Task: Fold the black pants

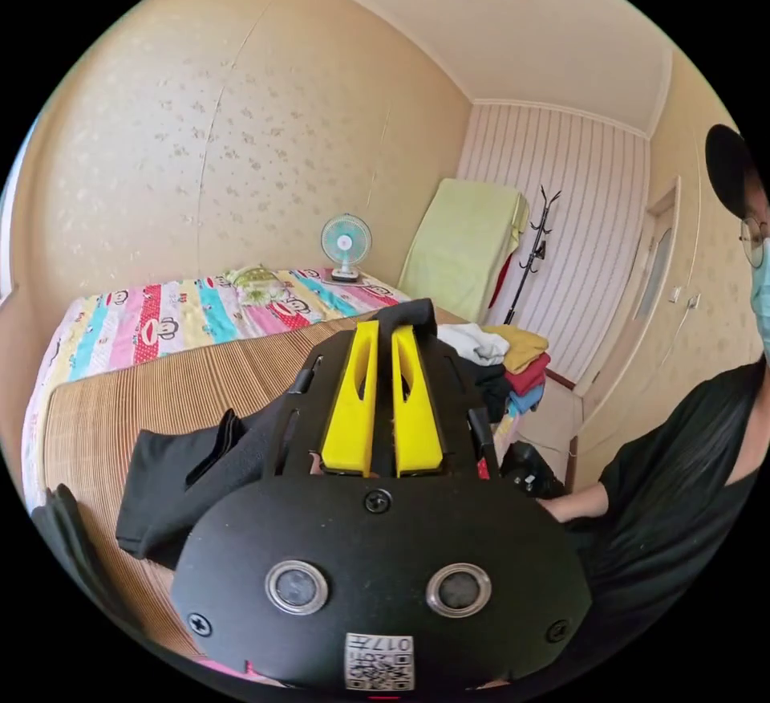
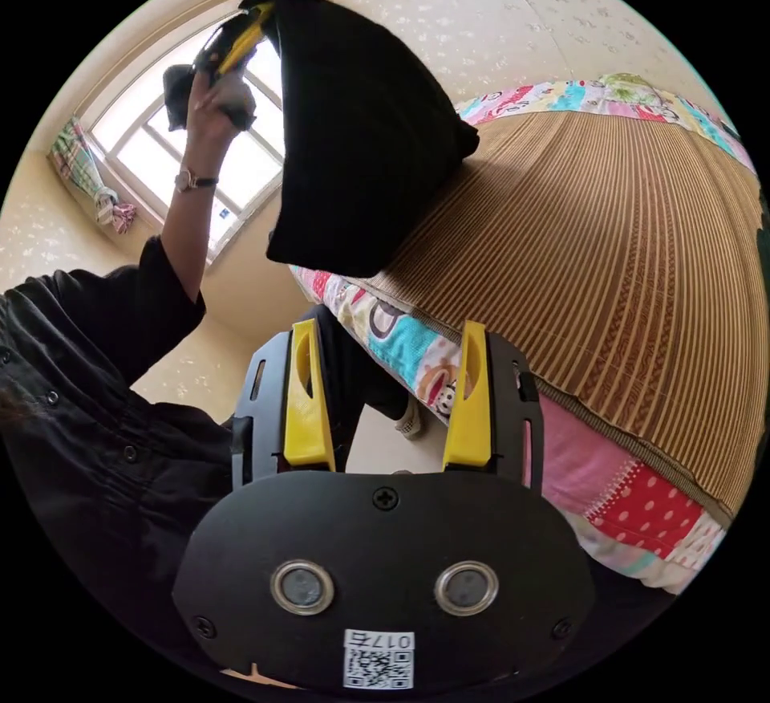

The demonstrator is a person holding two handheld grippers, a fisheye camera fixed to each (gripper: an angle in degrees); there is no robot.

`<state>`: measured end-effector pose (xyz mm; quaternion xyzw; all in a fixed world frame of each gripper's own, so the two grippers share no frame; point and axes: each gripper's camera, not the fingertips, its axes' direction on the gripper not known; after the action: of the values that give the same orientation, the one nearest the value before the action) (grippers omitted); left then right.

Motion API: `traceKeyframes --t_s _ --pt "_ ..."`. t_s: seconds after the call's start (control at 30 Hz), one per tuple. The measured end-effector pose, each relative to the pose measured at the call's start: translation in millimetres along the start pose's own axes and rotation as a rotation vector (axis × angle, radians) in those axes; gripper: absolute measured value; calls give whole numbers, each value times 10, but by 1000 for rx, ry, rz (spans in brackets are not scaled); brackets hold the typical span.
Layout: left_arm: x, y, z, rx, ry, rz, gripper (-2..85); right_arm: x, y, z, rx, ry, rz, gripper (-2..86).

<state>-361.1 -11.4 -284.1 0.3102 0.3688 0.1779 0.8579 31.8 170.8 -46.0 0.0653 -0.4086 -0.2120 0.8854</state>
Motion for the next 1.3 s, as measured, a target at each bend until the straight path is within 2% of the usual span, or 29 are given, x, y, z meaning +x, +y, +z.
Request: traceKeyframes --t_s 0.13,0.2,0.23,0.27,0.37,0.47,0.57,0.67,0.77,0.8,0.83,0.87,0.9,0.97,1.03,1.13,1.2,1.27,1.3 --pt "462 -319 -567 152 -88 116 28 -577 -234 -123 137 34 -108 232" --pt "676 -386 -856 254 -86 155 29 -790 -450 -249 201 195 -136 213" --pt "795 -417 -1056 309 -66 176 28 -861 -584 -435 277 353 -108 185" --pt "932 -447 -1258 343 -100 196 25 -888 -638 -766 426 465 -45 117" --pt "1170 -457 -1839 422 -236 188 17 -940 -724 -1802 686 427 -65 41" --pt "1218 -430 -2532 523 -227 162 12 -1310 -838 -2889 863 341 -178 24" --pt "1379 -479 -3170 622 -292 184 10 -1975 -1175 -3734 797 275 -402 15" --pt "1525 -664 -3675 671 -345 187 10 -2631 -1349 -4319 782 323 -556 10" --pt "1534 -887 -3963 677 -373 181 9 -3033 -1573 -4626 679 369 -560 7" --pt "1517 -936 -3984 668 -384 176 9 -3067 -1607 -4651 687 417 -544 6" --pt "1454 -1034 -3977 640 -399 167 9 -3083 -1643 -4687 771 556 -492 4" --pt "1351 -1127 -3906 601 -393 159 8 -3038 -1710 -4683 828 690 -448 4" --pt "1284 -1173 -3844 576 -388 159 8 -2988 -1766 -4668 823 709 -444 3" --pt "862 -1364 -3359 436 -372 101 7 -2572 -2102 -4487 642 422 -459 3" --pt "492 -1475 -2825 340 -357 71 7 -2151 -2295 -4115 612 320 -387 4" --pt "-166 -1739 -1675 203 -346 21 7 -1408 -2640 -3305 549 477 -234 8" --pt "-516 -1959 -803 55 -497 53 8 -954 -2781 -2825 482 513 -166 14" --pt "-1173 -1993 328 -184 -888 103 9 -386 -2798 -2181 344 443 -73 33" --pt "-1386 -1937 534 -258 -943 97 9 -264 -2764 -2028 309 409 -49 42"
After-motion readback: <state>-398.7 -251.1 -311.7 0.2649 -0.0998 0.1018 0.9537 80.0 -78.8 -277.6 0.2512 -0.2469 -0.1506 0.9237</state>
